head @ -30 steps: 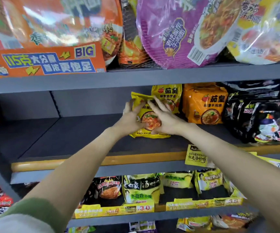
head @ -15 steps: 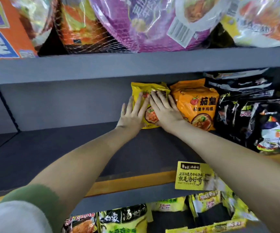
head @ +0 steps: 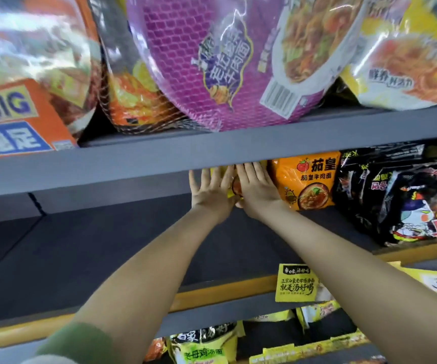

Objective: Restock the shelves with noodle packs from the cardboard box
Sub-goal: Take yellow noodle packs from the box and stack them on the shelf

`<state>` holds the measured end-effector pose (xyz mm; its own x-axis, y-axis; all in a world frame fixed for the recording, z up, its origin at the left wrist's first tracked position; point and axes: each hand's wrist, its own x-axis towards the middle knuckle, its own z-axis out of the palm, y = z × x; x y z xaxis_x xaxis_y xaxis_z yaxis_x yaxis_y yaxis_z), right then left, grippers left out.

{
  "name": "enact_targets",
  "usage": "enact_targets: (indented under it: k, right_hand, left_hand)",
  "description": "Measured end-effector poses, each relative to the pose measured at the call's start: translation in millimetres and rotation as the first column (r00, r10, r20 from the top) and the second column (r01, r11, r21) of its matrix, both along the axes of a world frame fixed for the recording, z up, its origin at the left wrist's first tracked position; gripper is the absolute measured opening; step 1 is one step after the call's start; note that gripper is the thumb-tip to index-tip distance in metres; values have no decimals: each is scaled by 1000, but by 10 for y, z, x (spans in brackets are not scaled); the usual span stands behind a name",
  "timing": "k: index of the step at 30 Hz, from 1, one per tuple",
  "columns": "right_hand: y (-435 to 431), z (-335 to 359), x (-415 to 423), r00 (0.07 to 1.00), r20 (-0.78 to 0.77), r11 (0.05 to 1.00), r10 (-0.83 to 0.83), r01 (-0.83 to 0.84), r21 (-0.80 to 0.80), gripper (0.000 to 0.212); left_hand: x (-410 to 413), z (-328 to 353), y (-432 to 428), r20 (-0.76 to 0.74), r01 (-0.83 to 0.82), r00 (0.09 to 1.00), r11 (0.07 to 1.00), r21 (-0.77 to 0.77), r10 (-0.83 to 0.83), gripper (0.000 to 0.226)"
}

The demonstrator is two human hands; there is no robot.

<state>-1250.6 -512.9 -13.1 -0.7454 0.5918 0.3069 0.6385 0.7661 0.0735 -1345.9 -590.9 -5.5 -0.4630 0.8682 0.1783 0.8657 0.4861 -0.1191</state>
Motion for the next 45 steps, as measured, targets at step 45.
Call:
enact_targets:
  k: [45]
  right_hand:
    - [-6567,-3609,-659,645,389,678,658,-281,-680,65]
  left_hand:
    - [-40,-3854,-7541,526,-562,542,749,-352,655,46]
